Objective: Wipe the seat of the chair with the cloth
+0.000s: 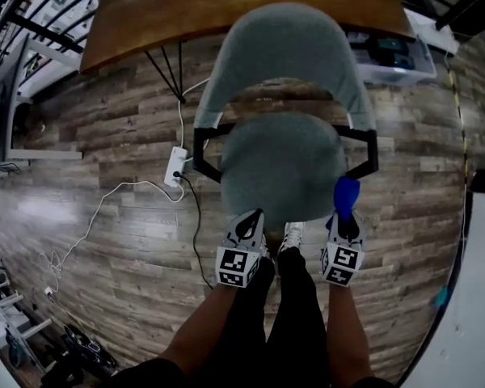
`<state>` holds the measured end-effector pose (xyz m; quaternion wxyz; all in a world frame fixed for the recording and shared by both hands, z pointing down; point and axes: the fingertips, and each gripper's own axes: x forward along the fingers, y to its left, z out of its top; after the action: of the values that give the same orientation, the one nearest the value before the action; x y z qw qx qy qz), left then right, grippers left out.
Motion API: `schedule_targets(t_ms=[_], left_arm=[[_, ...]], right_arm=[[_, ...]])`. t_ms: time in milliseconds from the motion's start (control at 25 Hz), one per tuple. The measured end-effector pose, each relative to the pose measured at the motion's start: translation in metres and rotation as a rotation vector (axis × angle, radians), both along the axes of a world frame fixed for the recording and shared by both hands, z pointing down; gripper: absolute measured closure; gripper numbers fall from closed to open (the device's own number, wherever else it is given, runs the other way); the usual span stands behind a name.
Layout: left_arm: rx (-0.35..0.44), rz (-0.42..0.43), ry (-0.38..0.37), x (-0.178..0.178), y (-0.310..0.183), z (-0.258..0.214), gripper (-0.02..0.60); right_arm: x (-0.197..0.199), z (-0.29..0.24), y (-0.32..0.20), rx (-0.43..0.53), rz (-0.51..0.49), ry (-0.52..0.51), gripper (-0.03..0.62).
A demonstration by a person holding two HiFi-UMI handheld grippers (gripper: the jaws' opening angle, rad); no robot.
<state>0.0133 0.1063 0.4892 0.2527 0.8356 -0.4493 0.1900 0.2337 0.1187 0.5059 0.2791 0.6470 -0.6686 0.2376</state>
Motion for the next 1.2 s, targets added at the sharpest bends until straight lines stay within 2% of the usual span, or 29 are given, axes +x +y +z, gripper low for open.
schedule_targets(t_ms=[120,240,360,520,680,800,1040,1200], left_arm=[[0.035,-0.01,0.031,0.001,-0.008,-0.047,0.58],[0.093,-0.002,0.069,0.005,-0.018,-0.098,0.58],[0.146,0.028,0.101,0.01,-0.026,-0.148,0.58],[0.215,0.066,0.125,0.009,-0.017,-0.216,0.58],[0.301,0.132,0.123,0.016,-0.011,-0.276,0.58],[0.365,0.12,0.135,0.011,-0.009,-0.31,0.58],[0.43,0.083,0.163,-0.004,-0.002,-0.357,0.58],[0.486,0.045,0.198,-0.019,0.0,-0.388,0.58]], right_arm=[[-0.025,-0.052,0.0,0.07,-0.021,-0.056,0.473],[-0.054,-0.098,0.001,0.11,-0.107,-0.047,0.473],[-0.075,-0.135,0.006,0.126,-0.177,-0.018,0.473],[-0.087,-0.184,0.023,0.166,-0.201,-0.025,0.473],[-0.103,-0.244,0.012,0.289,-0.257,-0.038,0.473],[-0.117,-0.285,0.004,0.364,-0.273,-0.056,0.473],[-0.138,-0.341,0.007,0.509,-0.303,-0.095,0.473],[-0.146,-0.364,0.009,0.562,-0.318,-0.075,0.474]])
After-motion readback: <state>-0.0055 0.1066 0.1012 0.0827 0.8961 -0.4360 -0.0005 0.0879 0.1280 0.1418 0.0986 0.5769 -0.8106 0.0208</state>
